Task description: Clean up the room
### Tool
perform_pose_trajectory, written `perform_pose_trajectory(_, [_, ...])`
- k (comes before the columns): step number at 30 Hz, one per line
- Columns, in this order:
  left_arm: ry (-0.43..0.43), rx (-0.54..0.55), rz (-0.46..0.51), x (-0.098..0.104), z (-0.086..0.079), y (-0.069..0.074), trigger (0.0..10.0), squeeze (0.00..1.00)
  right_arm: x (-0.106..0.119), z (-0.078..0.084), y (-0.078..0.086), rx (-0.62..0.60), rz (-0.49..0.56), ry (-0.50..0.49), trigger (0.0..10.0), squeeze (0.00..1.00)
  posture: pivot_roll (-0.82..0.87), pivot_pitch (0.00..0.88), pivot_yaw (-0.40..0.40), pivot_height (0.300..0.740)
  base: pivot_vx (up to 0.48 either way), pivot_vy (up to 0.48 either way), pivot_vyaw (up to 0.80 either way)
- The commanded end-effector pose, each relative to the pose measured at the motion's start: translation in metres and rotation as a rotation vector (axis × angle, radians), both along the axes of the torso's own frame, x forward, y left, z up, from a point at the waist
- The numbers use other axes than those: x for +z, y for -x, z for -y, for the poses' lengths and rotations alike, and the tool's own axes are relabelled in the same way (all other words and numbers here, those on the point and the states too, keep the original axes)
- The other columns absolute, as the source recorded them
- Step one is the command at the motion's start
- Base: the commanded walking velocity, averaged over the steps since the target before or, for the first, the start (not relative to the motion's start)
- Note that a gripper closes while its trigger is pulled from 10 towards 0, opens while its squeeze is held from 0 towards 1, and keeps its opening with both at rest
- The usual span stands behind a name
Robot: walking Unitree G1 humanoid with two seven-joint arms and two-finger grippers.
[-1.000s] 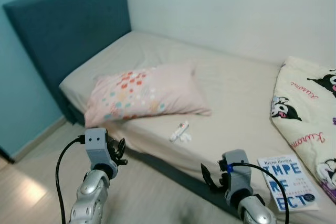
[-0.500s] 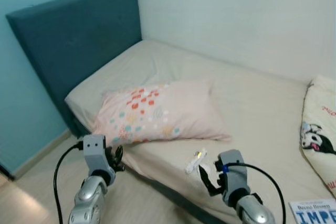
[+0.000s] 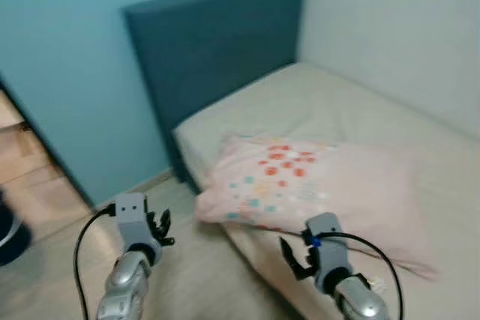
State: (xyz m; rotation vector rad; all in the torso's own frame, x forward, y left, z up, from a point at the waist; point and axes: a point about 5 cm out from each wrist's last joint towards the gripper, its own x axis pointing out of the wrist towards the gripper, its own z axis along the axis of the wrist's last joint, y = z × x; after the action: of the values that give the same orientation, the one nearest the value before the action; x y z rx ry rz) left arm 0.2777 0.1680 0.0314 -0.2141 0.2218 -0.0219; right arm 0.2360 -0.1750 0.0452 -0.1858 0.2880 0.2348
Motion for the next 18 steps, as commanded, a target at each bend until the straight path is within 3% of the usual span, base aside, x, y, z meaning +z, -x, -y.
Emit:
perform_pose_trajectory(1, [0.002, -0.005, -0.023, -0.0052, 0.002, 0.0024, 10.0, 0.0, -0.007, 0.0039, 0.0047, -0.034, -0.039, 0.009, 10.0, 0.0, -0.17, 0.063, 0.039, 0.74, 0.0, 0.0, 0.0])
perform_pose_trajectory(3, [-0.01, -0.014, -0.027, -0.0056, 0.0028, 0.0024, 10.0, 0.0, -0.0095, 0.0051, 0.0044, -0.043, -0.062, 0.023, 10.0, 0.0, -0.17, 0.063, 0.039, 0.74, 0.0, 0.0, 0.0])
perform_pose_trajectory(6, [-0.02, -0.019, -0.03, -0.0062, 0.0036, 0.0021, 10.0, 0.0, -0.0108, 0.0058, 0.0041, -0.051, -0.071, 0.018, 10.0, 0.0, -0.17, 0.063, 0.038, 0.74, 0.0, 0.17, -0.79])
perform_pose_trajectory(13, [-0.029, -0.029, -0.028, -0.0068, 0.0058, 0.0013, 10.0, 0.0, -0.0107, 0.007, 0.0032, -0.059, -0.063, 0.025, 10.0, 0.0, -0.17, 0.062, 0.035, 0.74, 0.0, 0.449, -0.74])
perform_pose_trajectory(18, [-0.028, -0.039, -0.034, -0.0092, 0.01, 0.002, 10.0, 0.0, -0.0102, 0.0074, 0.002, -0.062, -0.059, 0.033, 10.0, 0.0, -0.18, 0.055, 0.033, 0.74, 0.0, 0.48, 0.0])
